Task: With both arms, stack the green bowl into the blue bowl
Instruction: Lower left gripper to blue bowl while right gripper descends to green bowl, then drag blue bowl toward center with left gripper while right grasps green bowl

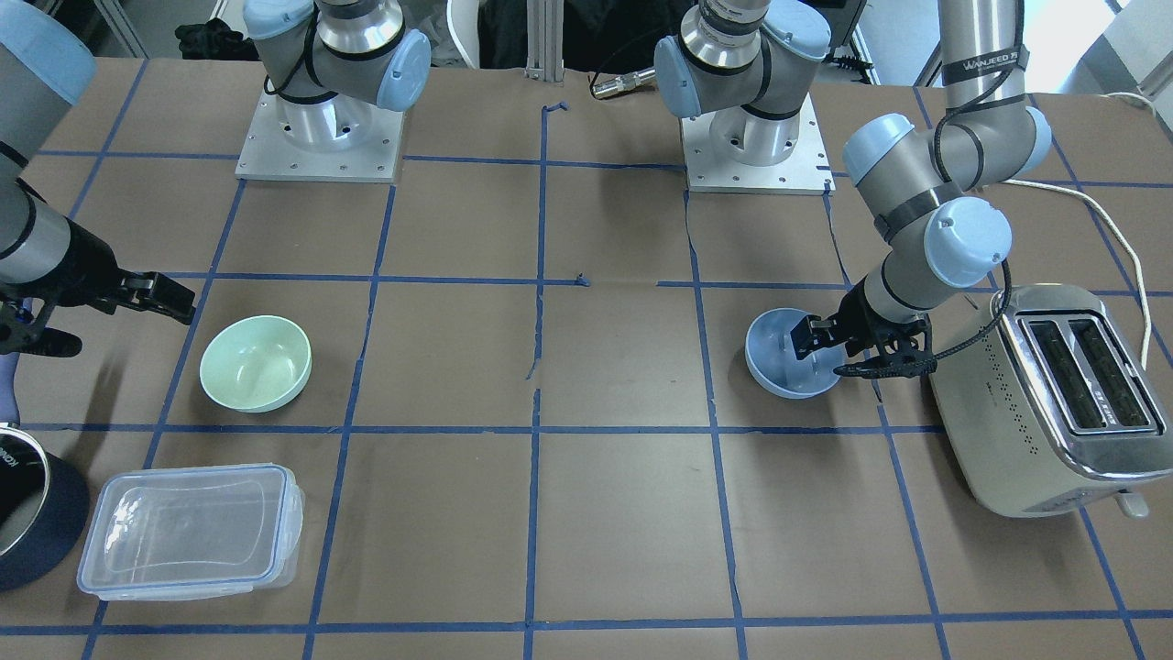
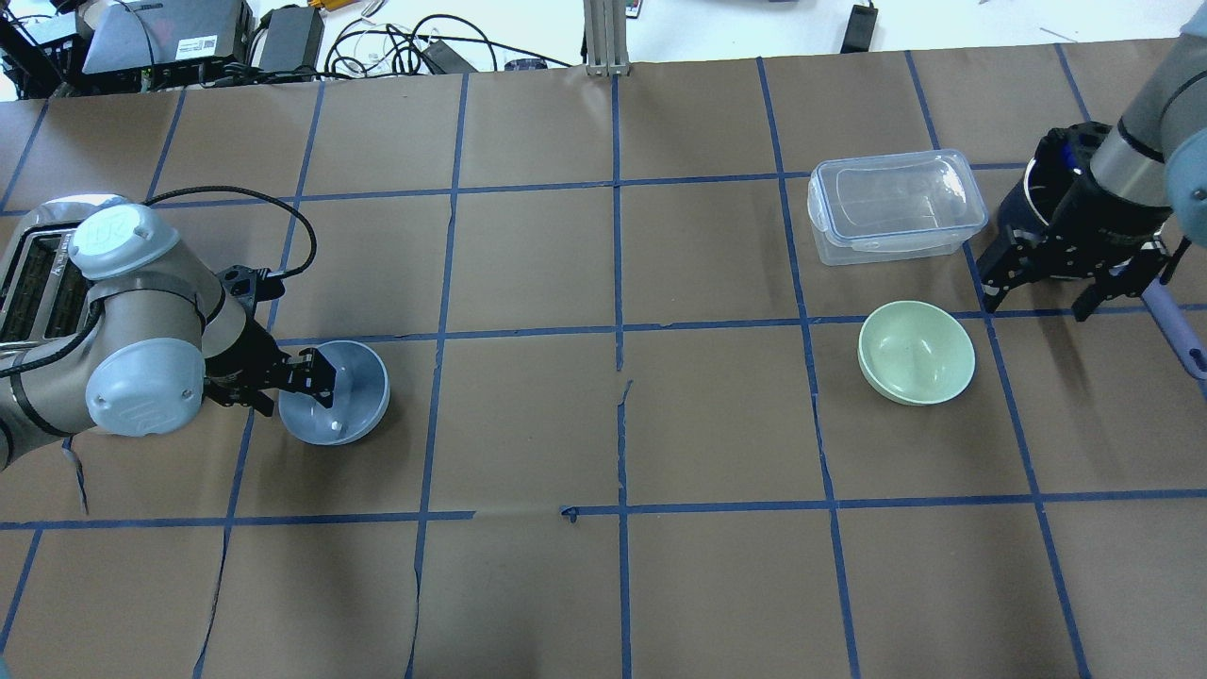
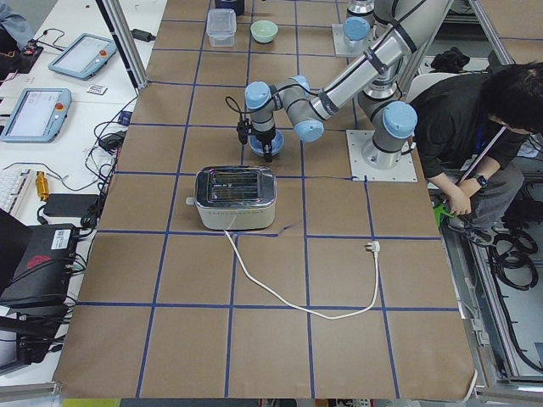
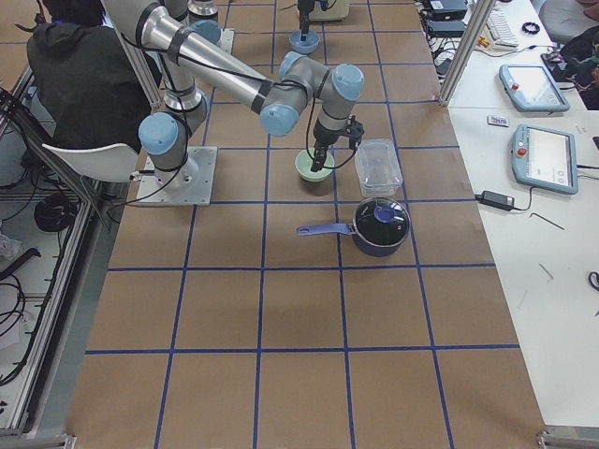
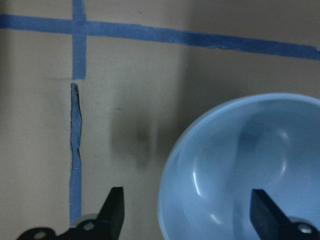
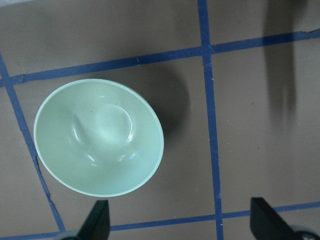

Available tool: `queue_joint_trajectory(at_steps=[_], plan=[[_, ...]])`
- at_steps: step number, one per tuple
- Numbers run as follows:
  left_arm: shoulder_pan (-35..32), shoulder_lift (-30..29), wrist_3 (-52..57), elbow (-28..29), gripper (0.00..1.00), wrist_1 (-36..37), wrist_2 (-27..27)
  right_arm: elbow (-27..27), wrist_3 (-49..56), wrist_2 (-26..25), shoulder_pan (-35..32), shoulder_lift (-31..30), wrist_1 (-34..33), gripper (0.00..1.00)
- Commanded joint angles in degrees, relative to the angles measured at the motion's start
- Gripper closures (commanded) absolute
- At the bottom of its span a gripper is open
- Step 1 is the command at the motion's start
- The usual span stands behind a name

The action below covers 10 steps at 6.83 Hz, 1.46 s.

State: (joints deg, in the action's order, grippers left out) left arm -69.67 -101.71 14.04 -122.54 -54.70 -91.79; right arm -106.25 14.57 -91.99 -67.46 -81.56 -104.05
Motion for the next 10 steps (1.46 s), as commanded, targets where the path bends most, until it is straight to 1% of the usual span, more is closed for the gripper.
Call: queue_joint_trajectory(at_steps=[1,2,3,4,5,6,7,8,9,10], plan=[[0.06,-0.07,0.46,0.10,0.93,0.64,0.30,-3.60,0.37,-0.04,0.05,3.40,-8.00,0.00],[-0.02,0.71,0.37,0.11,1.00,0.56,1.43,-3.52,0.37,0.05,0.05,5.42,-8.10,0.00],[-0.02,1.33,0.20,0.46,1.00,0.03,5.27,-3.61,0.29,0.14,0.05,6.75,-8.97,0.00],[-0.29,1.25,-0.24,0.55,1.00,0.12,5.74,-3.61,0.28,2.75,0.05,7.80,-9.41,0.00],[-1.51,2.12,-0.59,1.59,1.00,-0.14,7.05,-3.61,0.37,3.30,0.05,8.25,-9.50,0.00],[-2.30,0.82,-1.20,2.04,1.00,-0.15,16.64,-3.78,0.29,4.00,-0.04,9.39,-9.42,0.00],[-6.23,0.20,-7.65,2.30,1.00,0.29,20.65,-3.79,0.28,4.62,-0.04,10.27,-9.50,0.00],[-14.36,0.46,-16.15,2.57,1.00,1.42,20.51,-3.87,0.20,4.80,-0.04,10.54,-9.42,0.00],[-20.70,-0.76,-20.59,3.18,1.00,6.05,20.34,-4.48,0.11,5.84,-0.04,10.80,-9.50,0.09],[-24.25,-1.73,-27.68,3.79,1.00,8.27,20.51,-5.01,0.11,5.94,-0.04,10.89,-9.59,0.49]])
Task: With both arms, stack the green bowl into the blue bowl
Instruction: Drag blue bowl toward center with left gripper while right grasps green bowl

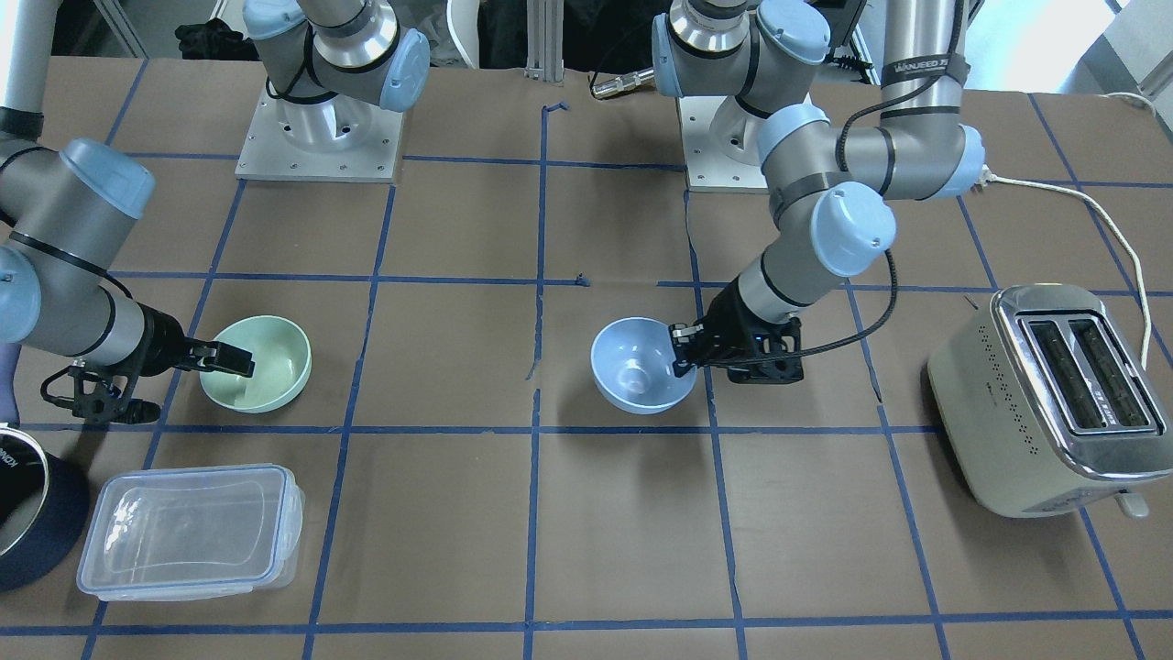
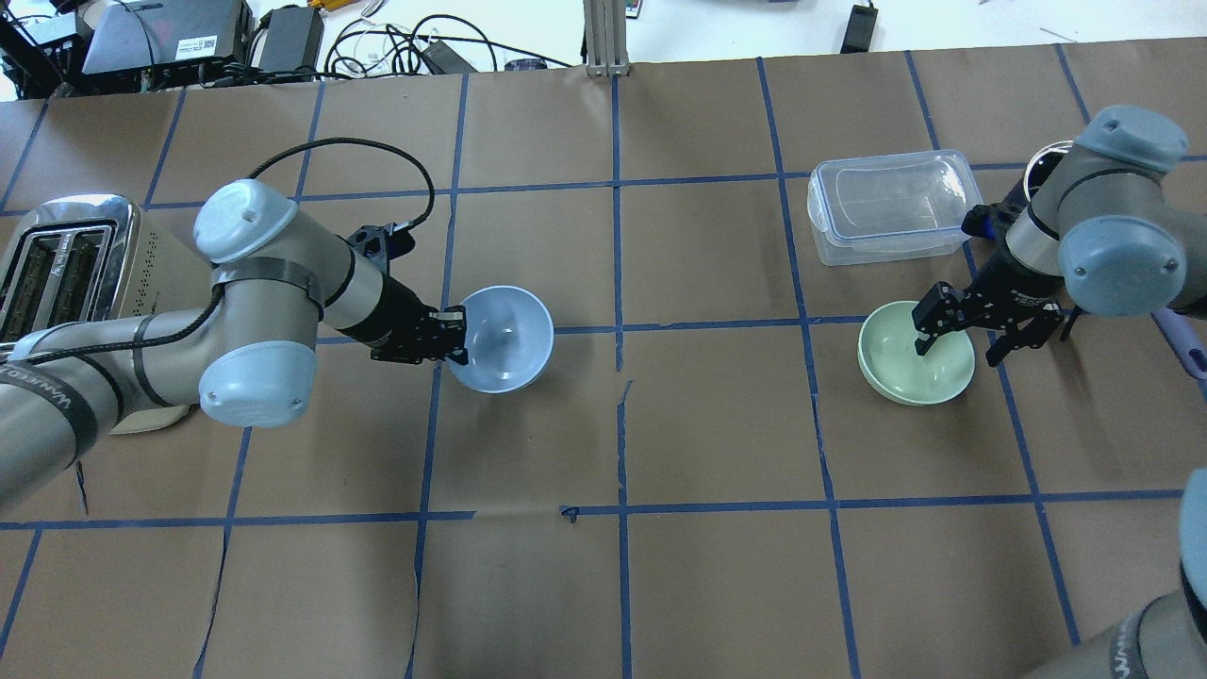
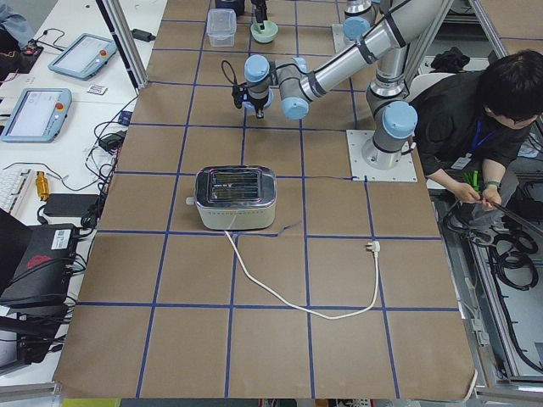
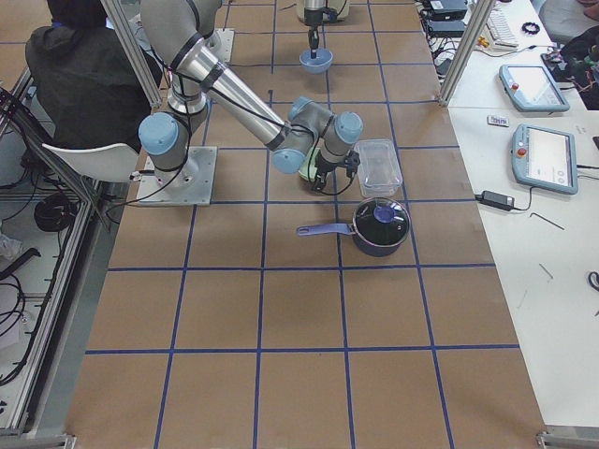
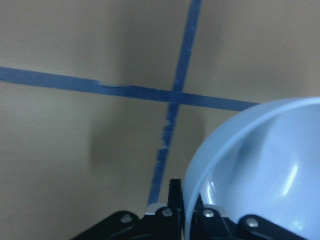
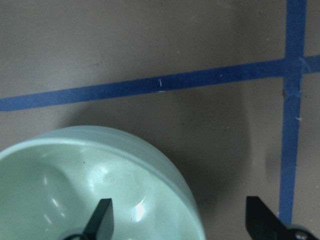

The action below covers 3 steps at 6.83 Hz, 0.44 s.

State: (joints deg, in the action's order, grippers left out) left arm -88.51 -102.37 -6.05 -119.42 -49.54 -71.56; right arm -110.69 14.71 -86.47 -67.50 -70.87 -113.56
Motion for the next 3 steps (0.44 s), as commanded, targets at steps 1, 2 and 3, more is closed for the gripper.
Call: queue_joint_trajectory(at_steps=[1,2,3], plan=[[-8.40,-2.73,-10.79,0.68,1.00,6.52,0.63,-0.58,0.31,0.34,0.00,0.21,0.01,0.79],[-11.04,-4.31,-13.00,0.77,1.00,7.60,0.54,-0.58,0.14,0.43,0.00,0.12,0.18,1.00],[-11.76,-4.76,-13.11,0.68,1.00,7.44,0.02,-0.41,-0.12,0.34,0.00,0.03,0.36,1.00]])
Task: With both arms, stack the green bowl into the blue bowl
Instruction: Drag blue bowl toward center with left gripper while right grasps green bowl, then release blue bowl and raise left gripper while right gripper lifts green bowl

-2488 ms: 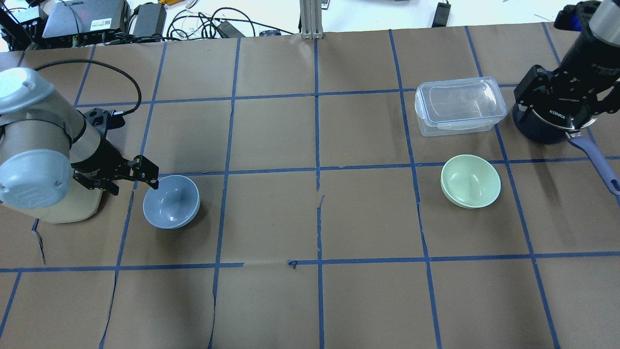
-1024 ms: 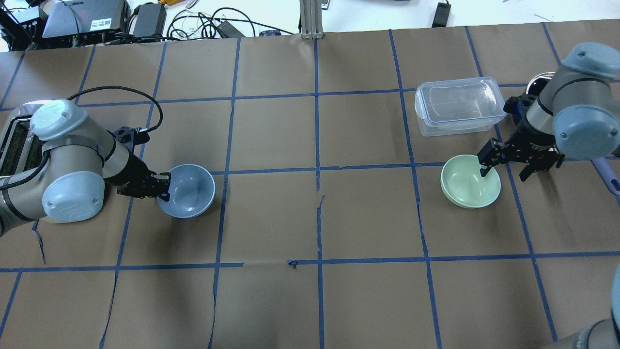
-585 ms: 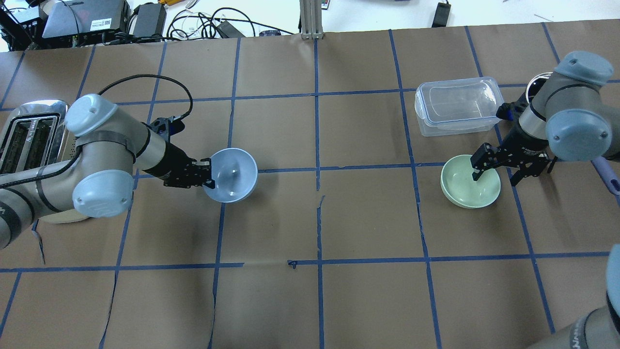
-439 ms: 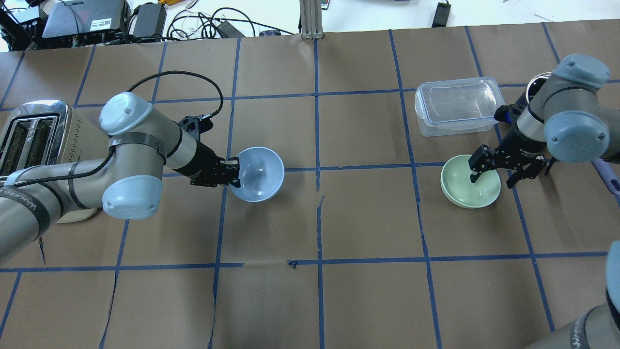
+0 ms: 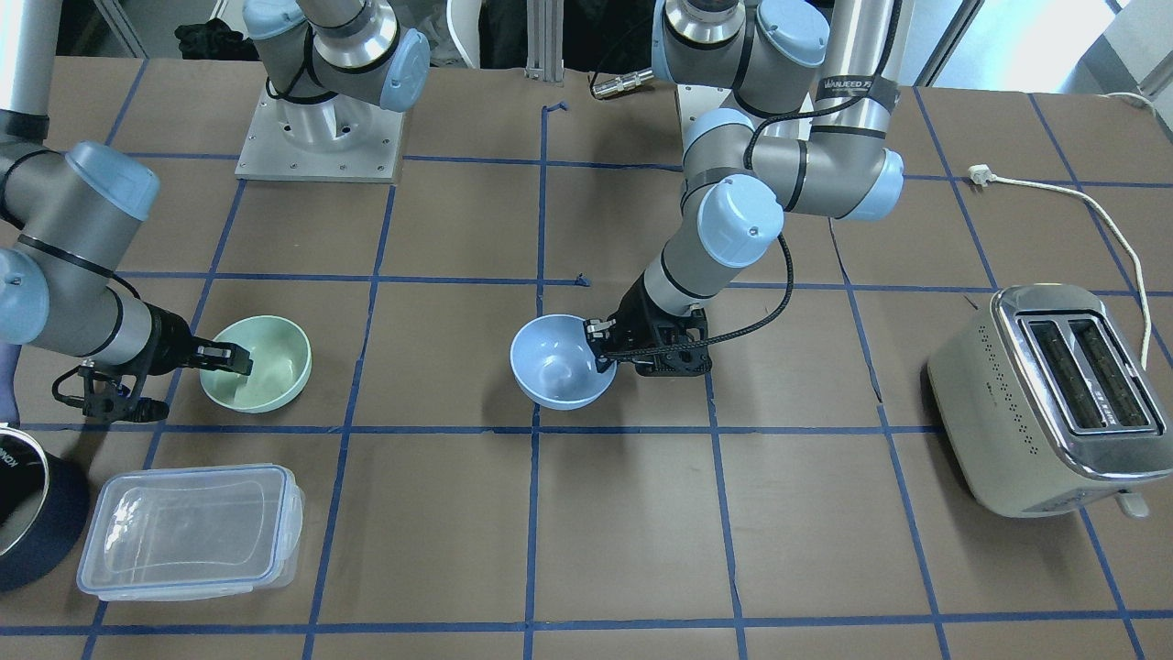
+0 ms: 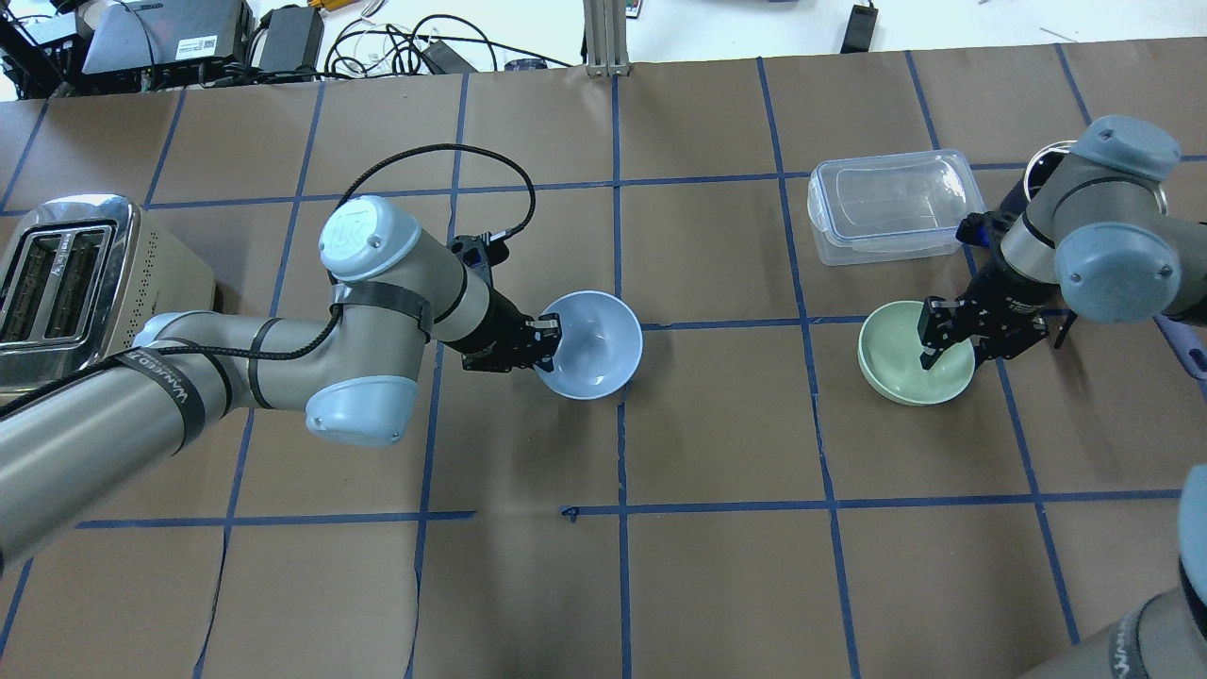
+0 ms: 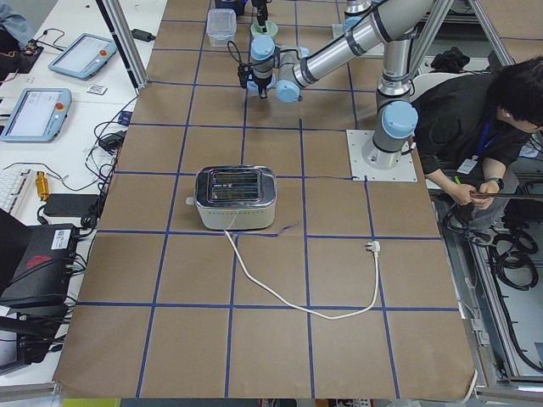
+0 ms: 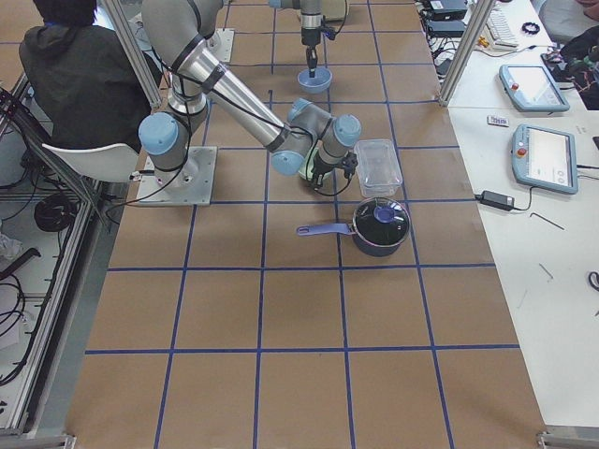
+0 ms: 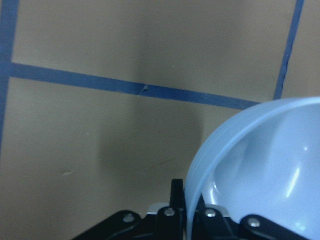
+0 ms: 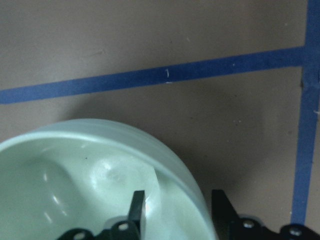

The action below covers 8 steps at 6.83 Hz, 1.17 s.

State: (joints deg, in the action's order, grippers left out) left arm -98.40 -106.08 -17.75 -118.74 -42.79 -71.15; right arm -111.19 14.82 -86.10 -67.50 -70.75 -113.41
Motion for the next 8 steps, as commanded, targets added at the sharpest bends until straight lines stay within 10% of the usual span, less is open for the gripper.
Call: queue_joint_trajectory(at_steps=[1,4,5,6,8], plan=[[-2.58,-1.76,-2.89,-0.09,1.00,0.69,0.48,0.54,-0.23,-0.20,0.09,-0.61,0.46,1.00],[-4.26,-2.55,-5.45,0.00,0.80,0.61,0.22,2.55,-0.32,-0.38,0.09,-3.86,2.56,1.00],[-4.00,-1.42,-5.19,1.30,0.16,0.61,-0.48,4.65,-0.32,-0.29,0.09,-4.47,5.19,1.00],[-3.47,0.50,-4.93,5.49,0.00,-2.79,-3.09,7.11,-0.32,0.23,0.09,-5.09,8.69,1.00],[-2.86,4.98,0.82,19.87,0.00,-25.88,-11.77,8.63,-0.41,5.48,-0.61,-6.32,11.63,1.00]])
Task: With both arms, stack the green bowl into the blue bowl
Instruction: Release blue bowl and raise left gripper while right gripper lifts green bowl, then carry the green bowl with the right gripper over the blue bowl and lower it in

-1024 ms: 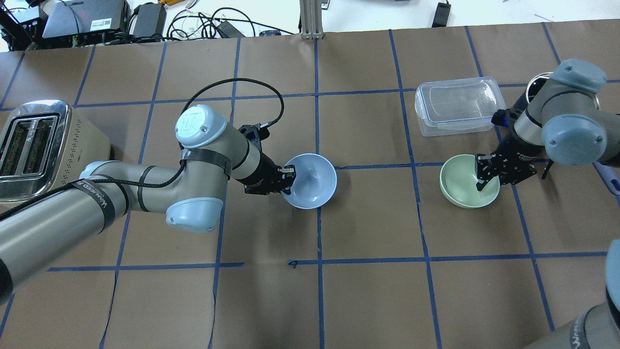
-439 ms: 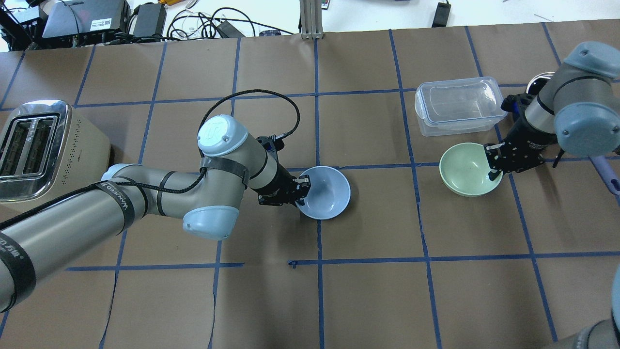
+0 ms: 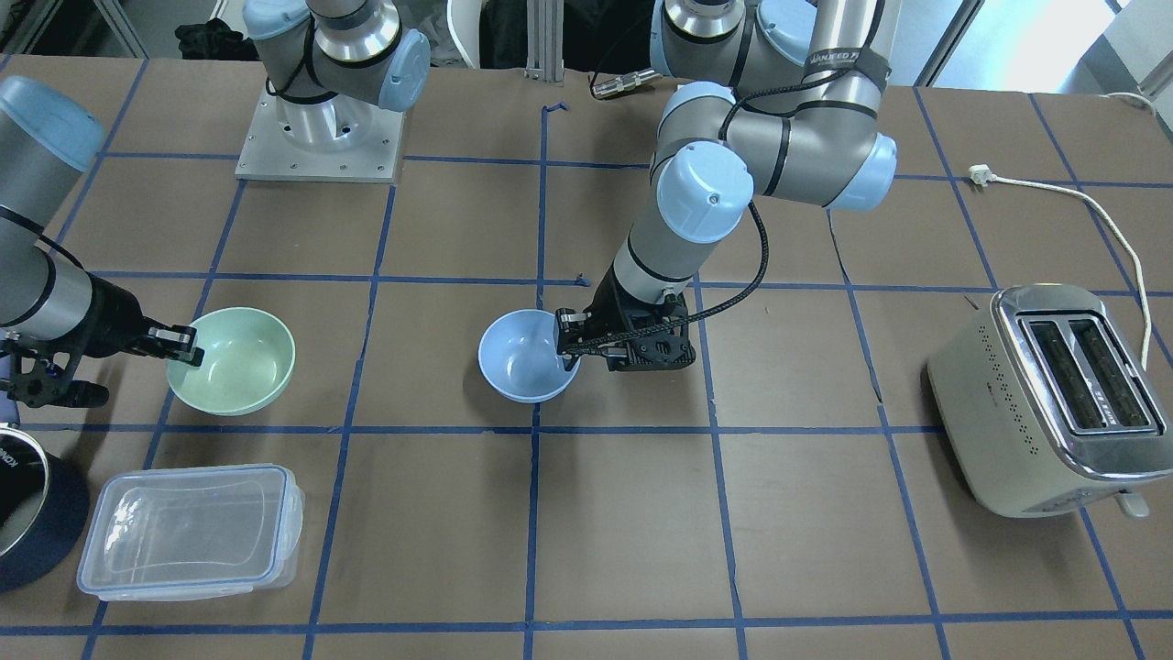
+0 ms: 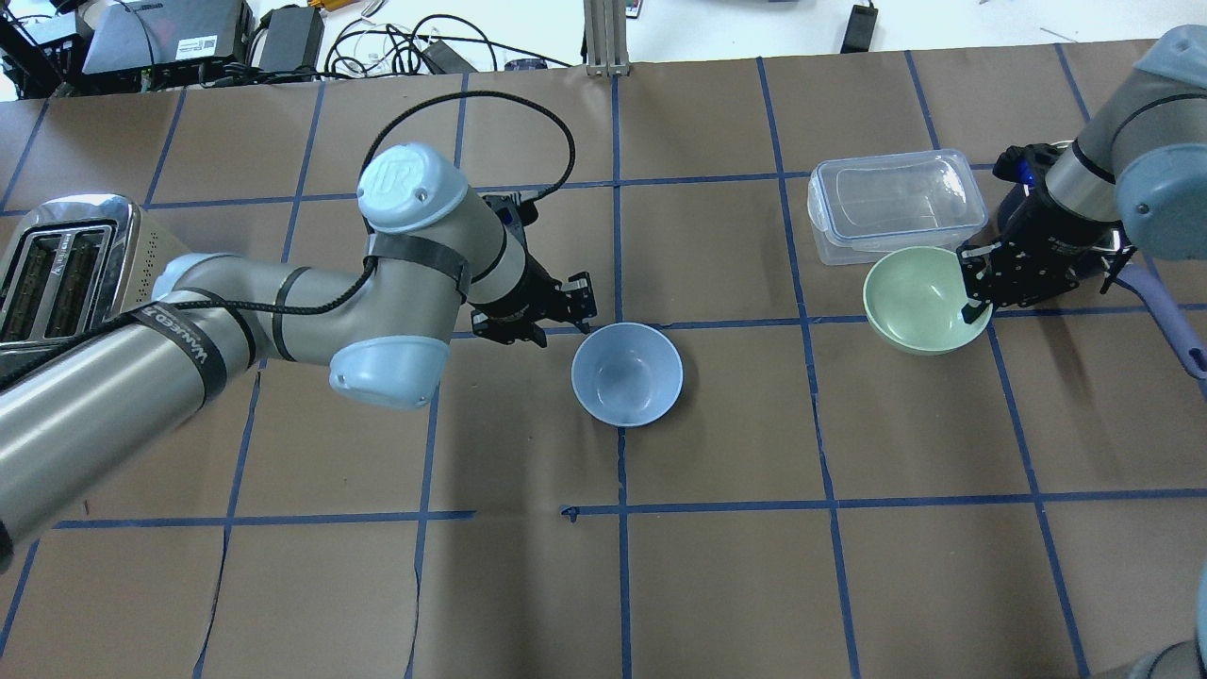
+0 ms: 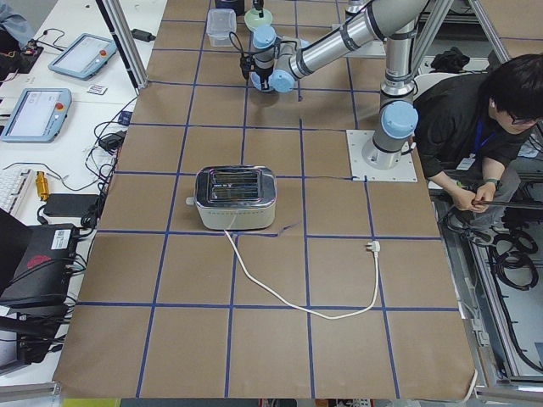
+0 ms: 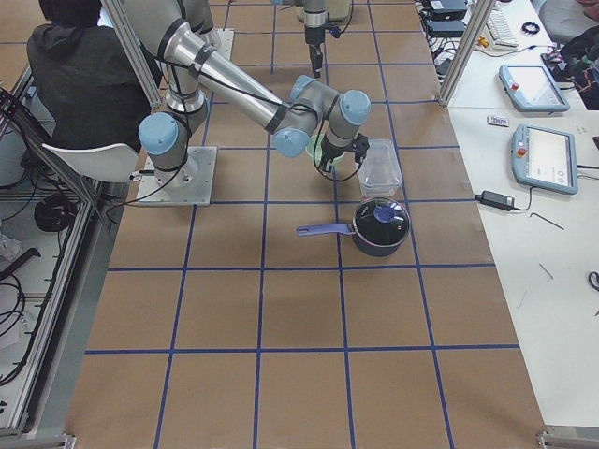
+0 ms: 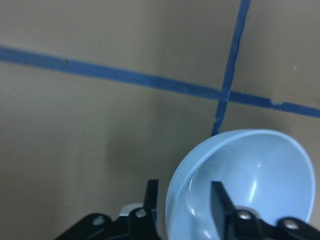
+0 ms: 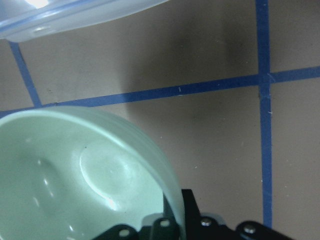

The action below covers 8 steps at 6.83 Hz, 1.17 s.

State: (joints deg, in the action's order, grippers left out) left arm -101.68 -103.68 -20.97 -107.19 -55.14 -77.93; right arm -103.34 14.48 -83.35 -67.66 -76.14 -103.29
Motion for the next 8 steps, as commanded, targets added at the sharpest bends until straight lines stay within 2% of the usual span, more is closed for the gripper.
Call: queue_joint_trajectory(at_steps=[1,2,3,4,5,6,7,8], plan=[[2.43,4.78,11.14,16.05,0.00,-26.65,-8.61,0.68,-1.20,4.41,-2.20,-1.55,1.60,1.00],[7.06,7.06,17.91,20.92,0.00,-35.30,-9.43,0.94,-7.82,4.95,-6.22,-1.73,1.08,1.00],[10.59,10.56,23.89,22.18,0.00,-39.31,-9.96,1.12,-13.98,4.95,-10.96,-1.91,-0.05,1.00],[10.45,14.43,24.22,21.76,0.00,-39.26,-14.58,1.04,-18.74,5.04,-15.18,-1.82,-3.20,1.00],[11.41,15.68,24.31,20.71,0.00,-38.56,-16.10,1.03,-21.48,4.95,-20.36,-1.74,-3.93,1.00],[11.07,15.96,23.35,20.27,0.00,-37.86,-15.51,1.03,-24.03,5.21,-24.24,-1.74,-4.63,1.00],[11.68,15.09,23.43,20.26,0.00,-35.59,-13.85,0.60,-27.71,8.70,-27.23,-1.13,-4.98,1.00],[11.77,14.56,23.78,20.09,0.00,-30.52,-12.96,0.42,-30.10,10.12,-29.70,-0.51,-6.29,1.00]])
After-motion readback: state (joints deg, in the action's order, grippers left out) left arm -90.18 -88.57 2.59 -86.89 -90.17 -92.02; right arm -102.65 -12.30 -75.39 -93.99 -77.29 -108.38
